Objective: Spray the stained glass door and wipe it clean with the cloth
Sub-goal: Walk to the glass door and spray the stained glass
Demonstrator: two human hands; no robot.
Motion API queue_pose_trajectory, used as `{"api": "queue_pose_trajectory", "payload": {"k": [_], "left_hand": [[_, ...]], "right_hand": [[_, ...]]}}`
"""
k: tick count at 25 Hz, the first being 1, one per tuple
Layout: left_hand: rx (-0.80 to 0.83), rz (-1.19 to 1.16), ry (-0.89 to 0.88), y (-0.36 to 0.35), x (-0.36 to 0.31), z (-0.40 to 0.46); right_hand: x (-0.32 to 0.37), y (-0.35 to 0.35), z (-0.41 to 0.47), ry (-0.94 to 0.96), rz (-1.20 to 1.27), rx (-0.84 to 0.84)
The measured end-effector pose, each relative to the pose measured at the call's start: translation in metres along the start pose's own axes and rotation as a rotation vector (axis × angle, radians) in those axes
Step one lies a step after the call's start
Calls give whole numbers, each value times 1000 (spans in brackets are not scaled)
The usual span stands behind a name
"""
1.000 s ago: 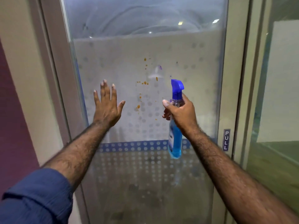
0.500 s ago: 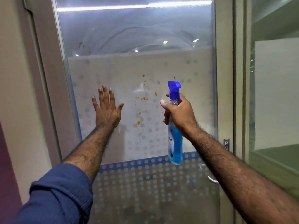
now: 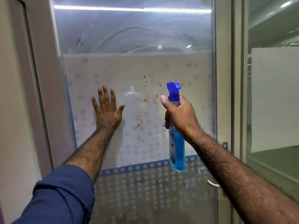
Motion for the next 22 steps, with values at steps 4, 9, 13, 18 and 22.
{"api": "queue_pose_trajectory", "payload": {"k": [4, 9, 13, 18, 22], "left_hand": [[19, -7, -6, 1, 0, -1], [46, -11, 9, 4, 0, -1], [79, -4, 30, 7, -1, -1], [113, 14, 32, 9, 0, -1], [118, 16, 25, 10, 1, 0]], "right_hand": [[16, -5, -20, 55, -128, -22], [11, -17, -53, 0, -50, 81], [7, -22, -85, -7, -141, 108], [-4, -26, -115, -7, -203, 172], [-30, -29, -129, -74, -185, 261]]}}
Point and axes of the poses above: each hand's wrist, its own z-axis towards the middle knuckle, its own y-axis out of the back of the hand, x = y × z, the point moved 9 cm from there along z, towards the middle knuckle, and after that the axes turned 1 degree about -y, right-handed, at the moved point
